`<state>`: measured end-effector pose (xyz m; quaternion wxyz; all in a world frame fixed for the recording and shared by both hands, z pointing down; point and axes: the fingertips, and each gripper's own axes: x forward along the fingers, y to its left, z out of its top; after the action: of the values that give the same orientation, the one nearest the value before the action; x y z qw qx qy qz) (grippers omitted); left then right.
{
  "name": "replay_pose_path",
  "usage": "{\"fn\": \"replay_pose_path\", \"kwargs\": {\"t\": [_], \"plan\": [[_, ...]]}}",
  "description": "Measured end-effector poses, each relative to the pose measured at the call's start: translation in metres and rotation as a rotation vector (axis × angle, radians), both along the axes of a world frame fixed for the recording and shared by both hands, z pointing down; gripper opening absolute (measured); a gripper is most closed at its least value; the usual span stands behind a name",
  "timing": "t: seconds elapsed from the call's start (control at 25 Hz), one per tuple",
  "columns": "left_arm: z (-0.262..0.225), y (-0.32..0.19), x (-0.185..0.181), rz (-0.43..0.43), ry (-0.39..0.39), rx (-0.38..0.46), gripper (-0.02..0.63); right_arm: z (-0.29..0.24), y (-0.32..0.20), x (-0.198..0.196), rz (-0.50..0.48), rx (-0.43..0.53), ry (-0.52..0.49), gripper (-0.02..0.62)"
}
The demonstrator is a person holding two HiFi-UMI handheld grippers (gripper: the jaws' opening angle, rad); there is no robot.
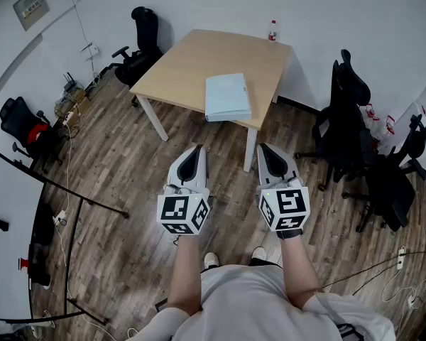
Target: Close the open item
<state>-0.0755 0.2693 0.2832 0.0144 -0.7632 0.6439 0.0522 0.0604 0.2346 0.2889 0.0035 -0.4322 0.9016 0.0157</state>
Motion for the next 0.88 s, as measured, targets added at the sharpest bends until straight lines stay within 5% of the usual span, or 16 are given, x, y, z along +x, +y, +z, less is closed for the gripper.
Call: {"fn": "replay_pose_path", "kwargs": {"t": [0.48, 0.68, 0.88], "plan": [[0.015, -0.035, 0.084, -0.085, -0.068, -0.022, 0.008, 0.011, -0.04, 0.093, -0.06, -0.055, -0.101, 0.012], [0.022, -0.048, 0.087, -0.134, -0.053, -0.037, 0.008, 0.026, -0.053, 0.098, -0.1, -0.087, -0.077, 0.012], [0.029, -0.073, 0.106, -0.095, -0.054, -0.035, 0.009, 0.035, -0.067, 0.097, -0.11, -0.104, -0.052, 0.012]]}}
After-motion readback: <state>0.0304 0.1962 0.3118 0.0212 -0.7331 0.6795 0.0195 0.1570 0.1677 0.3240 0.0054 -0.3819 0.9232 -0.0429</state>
